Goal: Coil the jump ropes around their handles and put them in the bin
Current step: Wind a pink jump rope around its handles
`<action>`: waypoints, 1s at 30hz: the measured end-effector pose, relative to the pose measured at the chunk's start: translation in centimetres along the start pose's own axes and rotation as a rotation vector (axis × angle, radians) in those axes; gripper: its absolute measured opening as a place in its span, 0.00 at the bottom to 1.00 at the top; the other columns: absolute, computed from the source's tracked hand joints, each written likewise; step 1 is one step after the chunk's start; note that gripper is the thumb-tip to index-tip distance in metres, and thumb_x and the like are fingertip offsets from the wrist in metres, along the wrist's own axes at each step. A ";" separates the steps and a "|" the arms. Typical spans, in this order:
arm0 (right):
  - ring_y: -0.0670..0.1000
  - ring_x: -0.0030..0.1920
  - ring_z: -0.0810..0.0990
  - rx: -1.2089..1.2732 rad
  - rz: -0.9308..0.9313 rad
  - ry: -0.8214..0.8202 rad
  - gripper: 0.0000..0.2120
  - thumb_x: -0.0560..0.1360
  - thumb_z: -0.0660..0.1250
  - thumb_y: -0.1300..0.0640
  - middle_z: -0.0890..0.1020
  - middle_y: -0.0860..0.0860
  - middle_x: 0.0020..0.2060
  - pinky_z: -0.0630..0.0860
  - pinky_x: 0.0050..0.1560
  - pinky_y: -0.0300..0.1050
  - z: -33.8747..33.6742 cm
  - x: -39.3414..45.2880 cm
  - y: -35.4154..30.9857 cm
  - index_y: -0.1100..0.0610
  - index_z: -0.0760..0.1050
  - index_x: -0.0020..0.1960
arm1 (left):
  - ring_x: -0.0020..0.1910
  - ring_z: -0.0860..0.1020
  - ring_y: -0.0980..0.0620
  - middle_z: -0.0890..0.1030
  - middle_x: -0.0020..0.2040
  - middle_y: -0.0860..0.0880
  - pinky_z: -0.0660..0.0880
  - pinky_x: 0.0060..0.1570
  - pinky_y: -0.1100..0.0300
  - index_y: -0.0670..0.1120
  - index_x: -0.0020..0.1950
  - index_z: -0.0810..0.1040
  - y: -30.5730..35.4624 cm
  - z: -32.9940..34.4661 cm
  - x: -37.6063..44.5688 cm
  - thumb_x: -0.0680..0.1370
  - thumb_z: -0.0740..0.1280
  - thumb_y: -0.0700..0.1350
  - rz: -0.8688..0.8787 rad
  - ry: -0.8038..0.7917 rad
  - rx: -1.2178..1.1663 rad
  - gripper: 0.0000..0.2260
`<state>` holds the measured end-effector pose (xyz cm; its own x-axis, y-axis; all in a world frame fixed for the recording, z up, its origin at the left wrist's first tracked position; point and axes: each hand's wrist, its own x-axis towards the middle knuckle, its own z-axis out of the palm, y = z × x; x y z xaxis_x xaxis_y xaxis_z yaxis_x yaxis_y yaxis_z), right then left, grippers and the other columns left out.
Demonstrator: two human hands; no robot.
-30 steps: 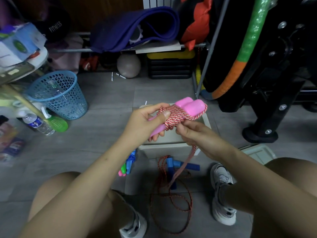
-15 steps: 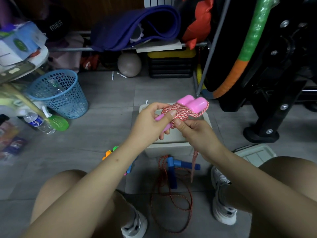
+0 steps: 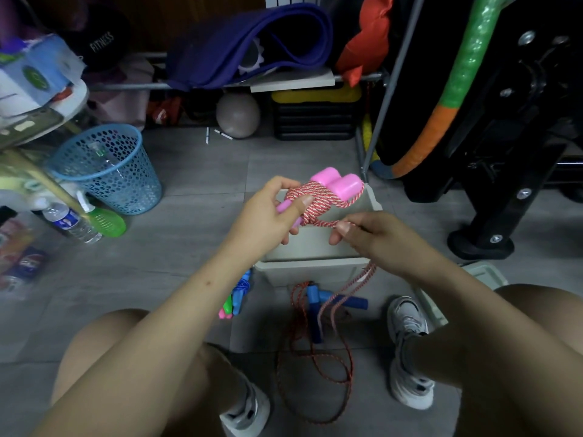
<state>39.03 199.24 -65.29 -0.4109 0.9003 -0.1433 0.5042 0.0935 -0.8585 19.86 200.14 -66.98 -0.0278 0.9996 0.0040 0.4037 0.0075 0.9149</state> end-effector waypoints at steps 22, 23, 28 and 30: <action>0.51 0.40 0.79 0.200 0.230 0.101 0.09 0.76 0.66 0.59 0.81 0.50 0.34 0.75 0.48 0.49 0.2 0.5 0.1 0.55 0.78 0.37 | 0.22 0.72 0.61 0.79 0.32 0.52 0.70 0.25 0.67 0.55 0.52 0.71 0.7 0.3 -0.4 0.78 0.67 0.48 0.052 0.117 -0.041 0.06; 0.51 0.39 0.79 0.262 0.233 0.090 0.09 0.77 0.65 0.60 0.81 0.51 0.33 0.76 0.47 0.47 0.1 0.6 0.2 0.56 0.78 0.38 | 0.22 0.73 0.62 0.79 0.31 0.52 0.70 0.25 0.67 0.55 0.52 0.71 0.7 0.2 -0.3 0.78 0.67 0.48 0.052 0.119 -0.033 0.06; 0.43 0.28 0.72 0.149 0.085 0.157 0.05 0.78 0.63 0.58 0.77 0.52 0.31 0.70 0.35 0.43 0.5 0.2 -0.1 0.54 0.77 0.50 | 0.34 0.81 0.54 0.81 0.35 0.53 0.79 0.36 0.53 0.62 0.52 0.70 -0.2 -0.2 0.1 0.76 0.67 0.56 0.097 0.082 0.145 0.08; 0.44 0.35 0.77 -0.157 -0.039 0.138 0.11 0.76 0.67 0.55 0.81 0.53 0.40 0.73 0.39 0.43 0.2 -0.2 -0.5 0.52 0.75 0.58 | 0.38 0.82 0.50 0.82 0.37 0.50 0.79 0.39 0.48 0.63 0.54 0.70 -0.5 -0.2 0.0 0.75 0.66 0.58 0.110 0.010 0.215 0.09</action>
<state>38.70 198.93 -64.96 -0.3303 0.9433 -0.0335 0.6064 0.1849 -0.7734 19.51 200.15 -67.38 0.0181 0.9945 0.1035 0.5902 -0.0943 0.8018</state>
